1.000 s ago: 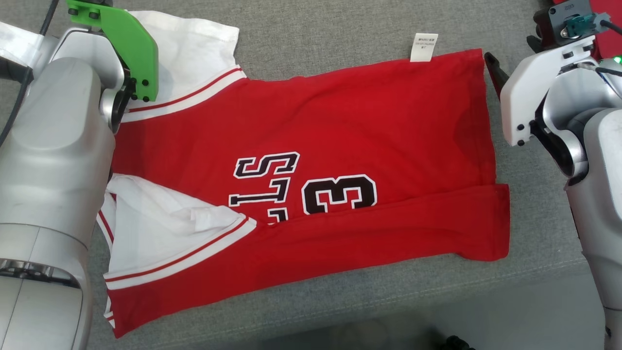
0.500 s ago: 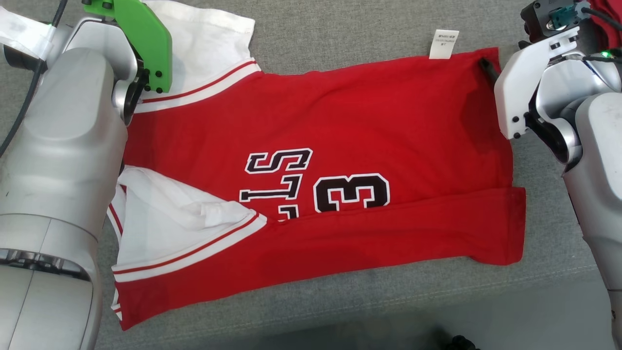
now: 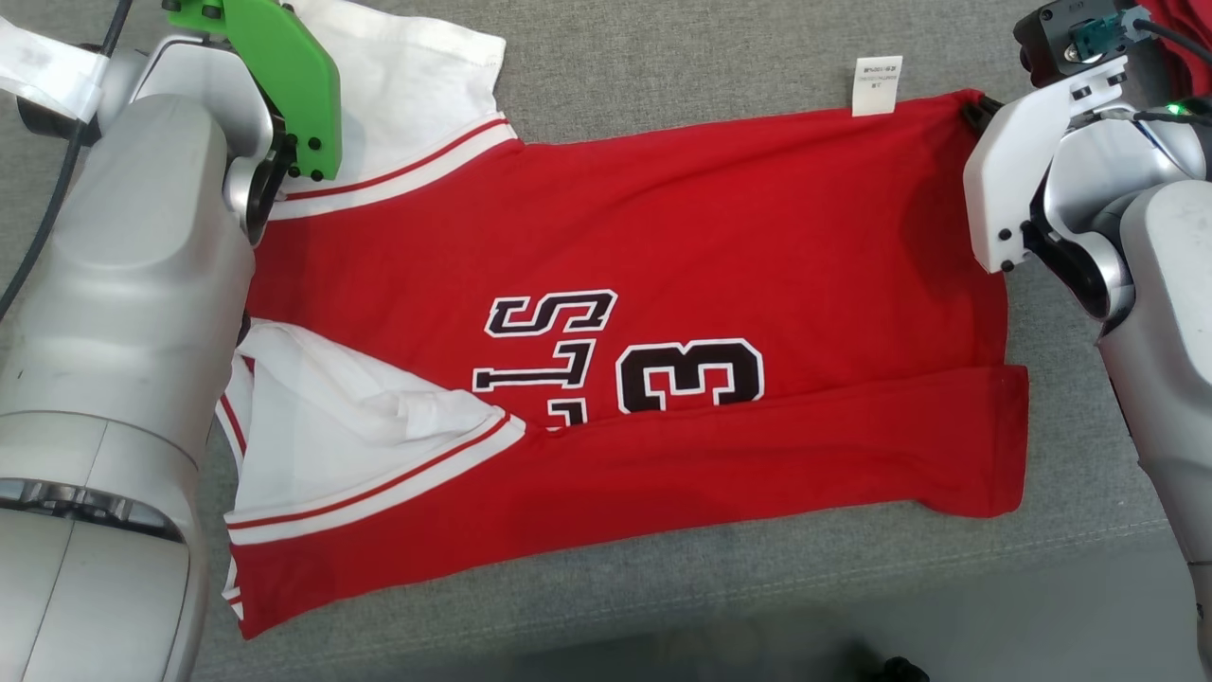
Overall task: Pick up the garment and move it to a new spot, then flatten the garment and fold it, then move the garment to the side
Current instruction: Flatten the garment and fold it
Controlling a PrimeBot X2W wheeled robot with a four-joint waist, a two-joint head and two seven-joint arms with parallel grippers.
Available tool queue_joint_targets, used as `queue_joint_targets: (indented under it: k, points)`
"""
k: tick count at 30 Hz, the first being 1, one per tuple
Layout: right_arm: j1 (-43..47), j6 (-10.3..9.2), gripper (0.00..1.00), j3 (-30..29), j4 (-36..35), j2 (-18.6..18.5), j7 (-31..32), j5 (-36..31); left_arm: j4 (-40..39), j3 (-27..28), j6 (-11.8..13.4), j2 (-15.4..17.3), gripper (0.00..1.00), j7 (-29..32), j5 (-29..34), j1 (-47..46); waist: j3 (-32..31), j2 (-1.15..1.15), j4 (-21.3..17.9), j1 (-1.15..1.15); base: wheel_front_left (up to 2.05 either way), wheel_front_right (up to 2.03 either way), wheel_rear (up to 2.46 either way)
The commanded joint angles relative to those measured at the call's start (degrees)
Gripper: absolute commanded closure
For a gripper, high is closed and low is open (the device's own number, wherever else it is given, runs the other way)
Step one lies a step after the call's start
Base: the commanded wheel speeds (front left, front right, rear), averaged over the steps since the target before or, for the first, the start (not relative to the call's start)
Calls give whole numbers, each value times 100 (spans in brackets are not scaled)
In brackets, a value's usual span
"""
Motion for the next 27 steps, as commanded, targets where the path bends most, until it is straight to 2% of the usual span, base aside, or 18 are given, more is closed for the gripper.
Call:
queue_joint_targets:
  k: [1, 7, 17, 22, 27]
  points:
    - [103, -13, 100, 4, 19, -54, -47, 23, 78, 12, -9, -15, 100, -71, -62, 84, -56, 0, 37, 0, 0, 0, 0]
    - [271, -12, 100, -69, -131, -131, -341, 216, -138, 233, 93, -54, 100, -689, -299, 185, -171, 0, 192, 0, 0, 0, 0]
    - [815, -11, 100, -166, -519, -422, -544, 413, -787, 493, -48, -132, 100, -1595, -668, 791, -517, 0, 464, 0, 0, 0, 0]
    - [1114, -12, 100, -60, -731, -531, -636, 520, -1508, 554, 3, -73, 100, -1805, -804, 1503, -809, 0, 533, 0, 0, 0, 0]
    - [1387, -11, 100, 127, -889, -738, -767, 654, -2717, 615, 305, 170, 100, -1664, -920, 2481, -1083, 0, 581, 0, 0, 0, 0]
